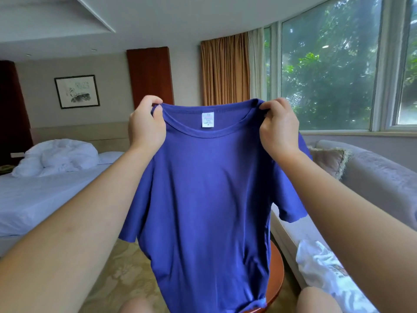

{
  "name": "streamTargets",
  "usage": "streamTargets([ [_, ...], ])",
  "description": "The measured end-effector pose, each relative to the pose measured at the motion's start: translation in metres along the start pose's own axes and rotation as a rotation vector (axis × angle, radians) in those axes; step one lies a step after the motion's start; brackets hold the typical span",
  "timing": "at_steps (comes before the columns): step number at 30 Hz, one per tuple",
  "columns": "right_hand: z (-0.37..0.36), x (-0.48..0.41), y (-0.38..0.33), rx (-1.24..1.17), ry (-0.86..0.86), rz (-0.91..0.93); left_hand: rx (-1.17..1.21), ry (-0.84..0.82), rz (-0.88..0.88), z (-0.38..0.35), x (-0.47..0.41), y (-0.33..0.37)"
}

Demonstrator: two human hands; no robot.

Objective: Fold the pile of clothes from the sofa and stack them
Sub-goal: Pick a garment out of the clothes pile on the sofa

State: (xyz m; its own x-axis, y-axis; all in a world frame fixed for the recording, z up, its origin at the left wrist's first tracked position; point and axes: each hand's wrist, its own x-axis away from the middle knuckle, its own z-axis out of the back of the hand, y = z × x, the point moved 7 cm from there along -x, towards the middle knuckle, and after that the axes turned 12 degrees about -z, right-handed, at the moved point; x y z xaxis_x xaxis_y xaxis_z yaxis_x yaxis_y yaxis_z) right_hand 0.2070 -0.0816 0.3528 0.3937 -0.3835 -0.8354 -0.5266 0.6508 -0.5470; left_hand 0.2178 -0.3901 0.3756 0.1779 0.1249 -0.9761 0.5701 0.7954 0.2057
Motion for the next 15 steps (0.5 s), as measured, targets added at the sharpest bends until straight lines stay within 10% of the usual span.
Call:
streamTargets([
  [11,-0.06,0.014,0.061,0.107,-0.088,-0.082,-0.042,-0.161,0.158,-0.072,0.049,-0.076],
  [15,-0.121,0.023,0.102,0.297,-0.531,-0.264,-0.148,-0.515,0.203,-0.11,0.075,-0.108],
])
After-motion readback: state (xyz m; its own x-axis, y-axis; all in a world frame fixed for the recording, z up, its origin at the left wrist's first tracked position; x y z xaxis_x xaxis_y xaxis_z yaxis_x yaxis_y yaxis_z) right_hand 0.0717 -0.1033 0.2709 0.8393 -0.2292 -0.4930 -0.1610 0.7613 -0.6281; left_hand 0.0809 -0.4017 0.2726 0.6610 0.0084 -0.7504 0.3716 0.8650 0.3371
